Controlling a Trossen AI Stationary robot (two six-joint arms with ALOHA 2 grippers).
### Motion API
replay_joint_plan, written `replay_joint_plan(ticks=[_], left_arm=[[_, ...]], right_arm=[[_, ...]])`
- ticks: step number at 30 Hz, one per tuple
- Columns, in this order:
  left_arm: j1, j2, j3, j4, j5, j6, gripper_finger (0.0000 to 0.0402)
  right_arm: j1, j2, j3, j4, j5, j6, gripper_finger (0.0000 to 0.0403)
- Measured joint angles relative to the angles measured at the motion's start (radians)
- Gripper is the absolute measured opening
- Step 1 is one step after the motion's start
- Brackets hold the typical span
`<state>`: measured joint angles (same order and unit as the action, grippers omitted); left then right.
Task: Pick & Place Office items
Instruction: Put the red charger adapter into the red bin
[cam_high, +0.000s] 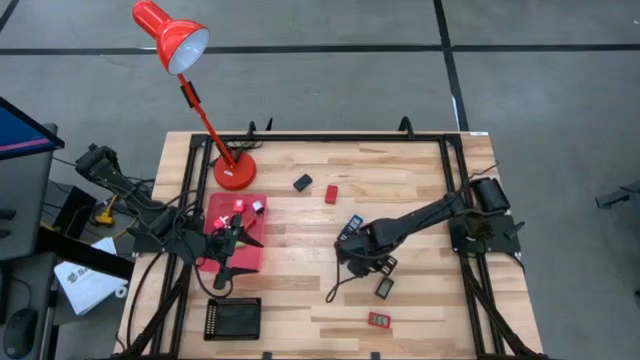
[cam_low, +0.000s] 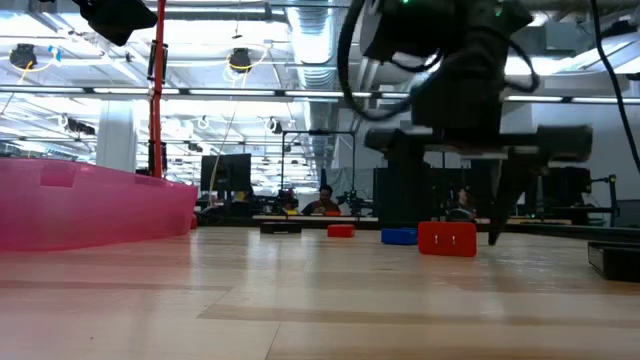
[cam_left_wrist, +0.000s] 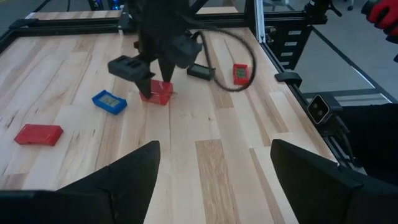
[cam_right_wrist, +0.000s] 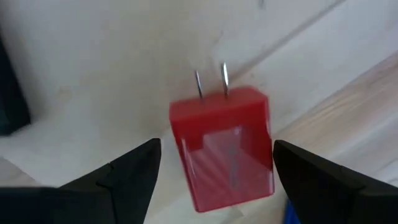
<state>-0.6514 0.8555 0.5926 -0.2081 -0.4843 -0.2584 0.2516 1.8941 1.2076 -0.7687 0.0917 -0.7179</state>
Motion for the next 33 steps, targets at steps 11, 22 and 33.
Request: replay_joint_plan(ticks=[11, 22, 33], left_arm=[[0.0, 0.0, 0.0, 0.0, 0.0, -0.004, 0.0304], [0.0, 0.0, 0.0, 0.0, 0.0, -0.008, 0.0304], [0.019, 0.002, 0.0, -0.003, -0.154, -0.098, 0.0304]], right_arm=[[-0.027, 0.011, 0.0, -0.001, -0.044, 0.003, 0.0292], [-0.026, 0.009, 0.0, 0.022, -0.047, 0.062, 0.0198], [-0.002, -0.032, 0.108, -0.019, 0.144, 0.194, 0.0198]])
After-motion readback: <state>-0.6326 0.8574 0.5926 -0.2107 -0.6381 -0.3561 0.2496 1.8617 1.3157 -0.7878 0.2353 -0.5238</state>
